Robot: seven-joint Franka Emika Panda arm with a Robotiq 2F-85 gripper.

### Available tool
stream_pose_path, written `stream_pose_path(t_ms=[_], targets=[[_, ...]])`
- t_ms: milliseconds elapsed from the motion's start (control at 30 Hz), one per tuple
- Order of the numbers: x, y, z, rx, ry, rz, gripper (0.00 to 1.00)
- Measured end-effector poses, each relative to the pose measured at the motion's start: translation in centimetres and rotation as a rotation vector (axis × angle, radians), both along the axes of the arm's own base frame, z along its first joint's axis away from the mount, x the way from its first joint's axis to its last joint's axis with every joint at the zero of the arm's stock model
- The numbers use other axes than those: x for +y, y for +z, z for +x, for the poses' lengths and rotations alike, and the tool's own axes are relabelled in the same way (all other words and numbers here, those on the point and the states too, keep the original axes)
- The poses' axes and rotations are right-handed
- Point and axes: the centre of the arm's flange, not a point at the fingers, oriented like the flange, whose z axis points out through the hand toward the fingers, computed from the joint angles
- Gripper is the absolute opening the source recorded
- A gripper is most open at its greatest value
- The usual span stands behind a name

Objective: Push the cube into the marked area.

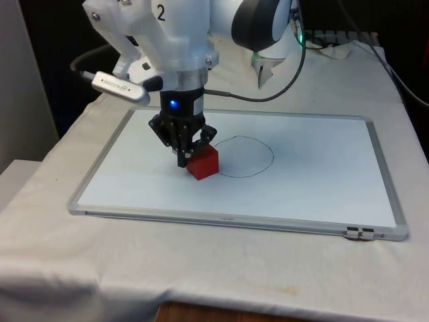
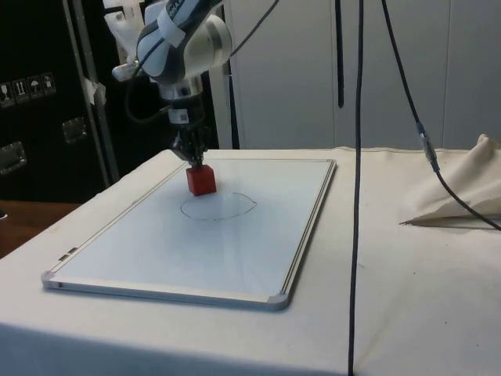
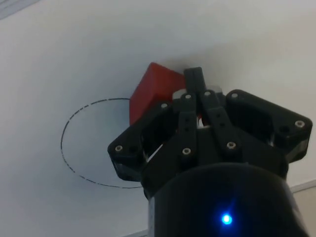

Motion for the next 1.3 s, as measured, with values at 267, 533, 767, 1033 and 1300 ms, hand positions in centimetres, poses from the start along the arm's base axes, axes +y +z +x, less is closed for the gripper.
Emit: stream_pose_path(t_ms=[267,533,767,1033,1300], targets=[[-0.6,0.0,-0.5,0.056,-0.005,0.024,0.00],[0.2,-0.1,-0.6,0.094,0.007,0.073,0.00],[0.7,0.1,-0.7,0.122,0.039,0.110,0.00],[1.6,-0.2,0.0,0.131,0.083,0.132,0.00],[3.2,-0.5,1.4,0.125,0.107,0.144,0.00]])
